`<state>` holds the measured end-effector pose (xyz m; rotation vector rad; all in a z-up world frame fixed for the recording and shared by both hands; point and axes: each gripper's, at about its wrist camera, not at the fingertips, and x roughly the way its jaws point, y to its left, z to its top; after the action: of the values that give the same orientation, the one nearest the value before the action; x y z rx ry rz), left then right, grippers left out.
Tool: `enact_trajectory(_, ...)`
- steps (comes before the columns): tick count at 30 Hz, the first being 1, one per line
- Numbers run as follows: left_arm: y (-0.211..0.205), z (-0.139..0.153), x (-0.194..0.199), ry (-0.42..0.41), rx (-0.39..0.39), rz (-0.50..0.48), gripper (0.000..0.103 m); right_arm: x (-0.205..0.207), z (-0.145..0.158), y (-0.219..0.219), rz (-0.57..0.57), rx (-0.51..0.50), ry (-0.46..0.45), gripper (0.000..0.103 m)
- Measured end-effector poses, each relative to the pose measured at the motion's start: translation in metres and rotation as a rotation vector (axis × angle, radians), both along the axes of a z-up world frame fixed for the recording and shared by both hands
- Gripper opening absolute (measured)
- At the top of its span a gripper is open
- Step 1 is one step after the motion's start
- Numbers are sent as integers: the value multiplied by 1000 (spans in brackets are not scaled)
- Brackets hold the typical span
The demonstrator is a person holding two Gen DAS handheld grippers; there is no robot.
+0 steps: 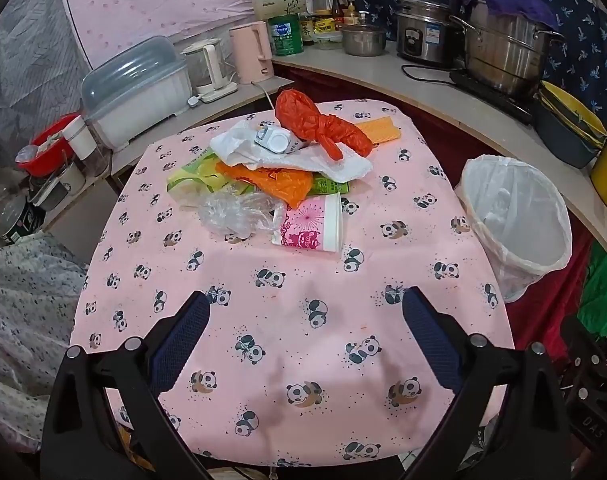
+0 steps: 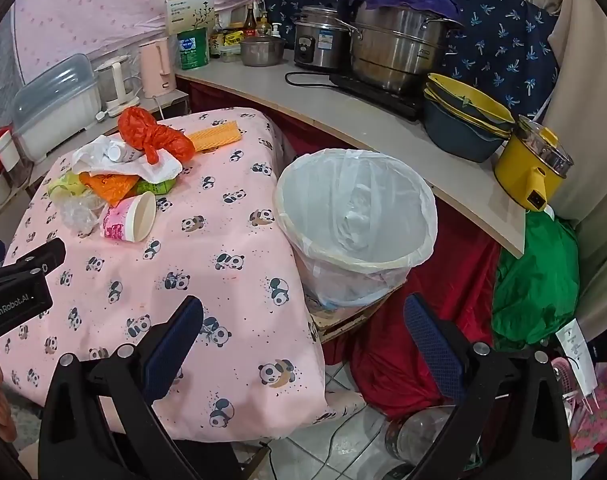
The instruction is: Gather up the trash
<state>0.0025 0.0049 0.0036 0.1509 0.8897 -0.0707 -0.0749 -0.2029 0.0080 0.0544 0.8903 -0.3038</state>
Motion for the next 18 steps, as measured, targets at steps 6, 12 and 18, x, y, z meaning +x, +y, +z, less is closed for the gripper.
enact_trajectory(6, -4, -2, 4, 13, 11, -6, 93, 5, -3, 1, 8, -6, 9, 96)
enact_trajectory(12, -6, -5, 5, 16, 17, -5, 93, 8, -6, 2, 10, -4, 13, 96)
enact_trajectory(18, -6, -7, 5, 18, 19, -4, 92, 8, -8, 0, 17, -7, 20, 96)
